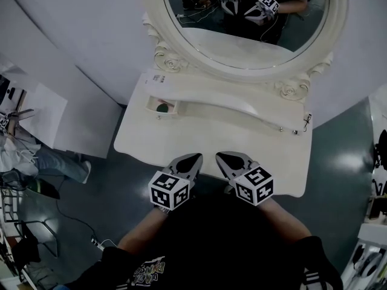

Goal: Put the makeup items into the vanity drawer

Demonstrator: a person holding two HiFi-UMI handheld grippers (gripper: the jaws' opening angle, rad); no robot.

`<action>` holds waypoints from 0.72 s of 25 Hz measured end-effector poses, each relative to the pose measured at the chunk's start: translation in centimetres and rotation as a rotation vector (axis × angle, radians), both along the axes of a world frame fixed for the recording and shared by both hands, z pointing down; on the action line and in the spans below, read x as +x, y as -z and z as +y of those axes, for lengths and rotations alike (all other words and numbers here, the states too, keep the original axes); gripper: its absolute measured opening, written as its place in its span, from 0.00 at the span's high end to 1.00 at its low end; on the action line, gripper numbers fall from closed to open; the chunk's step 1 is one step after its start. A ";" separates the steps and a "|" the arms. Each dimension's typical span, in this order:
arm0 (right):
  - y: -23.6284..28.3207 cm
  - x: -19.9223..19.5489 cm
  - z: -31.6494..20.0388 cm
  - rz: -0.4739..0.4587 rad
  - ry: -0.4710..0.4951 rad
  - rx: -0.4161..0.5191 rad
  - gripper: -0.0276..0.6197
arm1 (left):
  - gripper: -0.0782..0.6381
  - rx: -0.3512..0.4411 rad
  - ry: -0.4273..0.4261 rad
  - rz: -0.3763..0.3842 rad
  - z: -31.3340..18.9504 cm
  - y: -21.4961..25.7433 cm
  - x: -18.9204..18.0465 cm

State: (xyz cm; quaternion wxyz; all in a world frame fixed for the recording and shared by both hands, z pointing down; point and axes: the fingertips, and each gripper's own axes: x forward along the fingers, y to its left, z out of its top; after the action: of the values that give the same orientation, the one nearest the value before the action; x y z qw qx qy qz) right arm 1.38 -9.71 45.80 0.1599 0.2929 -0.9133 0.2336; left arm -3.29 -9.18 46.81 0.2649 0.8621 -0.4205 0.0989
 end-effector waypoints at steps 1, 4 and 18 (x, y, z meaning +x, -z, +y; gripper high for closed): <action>0.0 0.0 0.0 -0.002 0.001 -0.003 0.91 | 0.89 -0.001 0.001 -0.002 0.0 0.0 0.0; -0.1 -0.2 -0.2 -0.005 0.006 -0.007 0.91 | 0.89 -0.005 0.005 -0.005 -0.1 0.0 -0.2; -0.4 -1.4 -0.8 -0.007 0.032 -0.020 0.91 | 0.89 -0.017 0.015 -0.011 -0.6 -0.3 -1.1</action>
State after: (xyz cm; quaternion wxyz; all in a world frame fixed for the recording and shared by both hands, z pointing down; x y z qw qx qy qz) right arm 0.00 -10.46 46.20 0.1634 0.2760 -0.9160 0.2412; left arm -4.43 -9.81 47.11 0.2707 0.8562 -0.4274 0.1052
